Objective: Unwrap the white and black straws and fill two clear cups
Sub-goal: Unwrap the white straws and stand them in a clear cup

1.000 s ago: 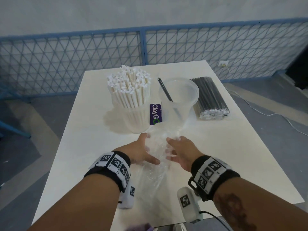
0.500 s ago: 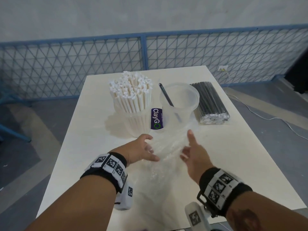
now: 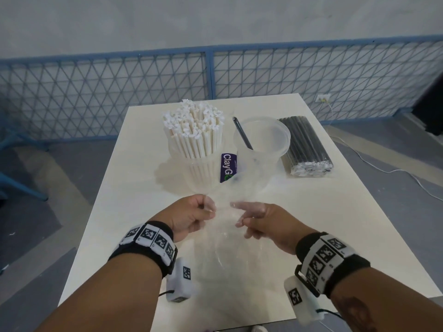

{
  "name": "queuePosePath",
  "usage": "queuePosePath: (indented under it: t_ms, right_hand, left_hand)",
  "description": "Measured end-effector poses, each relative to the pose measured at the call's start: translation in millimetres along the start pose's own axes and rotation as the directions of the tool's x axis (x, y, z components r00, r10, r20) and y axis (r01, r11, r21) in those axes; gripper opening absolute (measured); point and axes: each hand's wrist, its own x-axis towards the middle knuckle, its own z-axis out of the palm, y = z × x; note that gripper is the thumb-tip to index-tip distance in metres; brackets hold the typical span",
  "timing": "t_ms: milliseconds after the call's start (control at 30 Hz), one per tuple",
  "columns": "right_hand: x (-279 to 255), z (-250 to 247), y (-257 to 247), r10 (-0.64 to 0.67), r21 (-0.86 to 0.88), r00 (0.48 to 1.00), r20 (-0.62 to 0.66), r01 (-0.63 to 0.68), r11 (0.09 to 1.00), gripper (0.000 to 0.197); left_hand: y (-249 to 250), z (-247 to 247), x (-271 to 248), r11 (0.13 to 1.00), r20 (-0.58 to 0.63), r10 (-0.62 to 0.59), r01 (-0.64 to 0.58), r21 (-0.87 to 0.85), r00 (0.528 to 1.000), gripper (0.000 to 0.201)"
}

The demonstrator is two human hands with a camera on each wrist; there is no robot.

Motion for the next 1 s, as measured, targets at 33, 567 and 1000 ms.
queuePosePath:
  t_ms: [33, 567, 1000]
  right_hand:
    - [0.7, -1.8, -2.3, -0.012, -0.003, 0.999, -0.035, 0.012, 1.0, 0.039]
    - [7.5, 11.6, -21.0, -0.261, -0.075, 0.965, 0.004, 0.26, 0.963, 0.035]
    - [26.6, -8.5, -12.2, 0.022, 0.192, 0.961, -0.277, 0.033, 0.981, 0.023]
  left_hand:
    - [-3.7, -3.7, 0.5, 0.998, -0.036, 0.012, -0.014, -0.055, 0.999, 0.045]
    - [0.6, 4.7, -11.1, 0.926, 0.17, -0.304, 0.333, -0.18, 0.937, 0.092]
    - [4.7, 7.2, 4.2, 0.99, 0.052, 0.0, -0.007, 0.144, 0.999, 0.023]
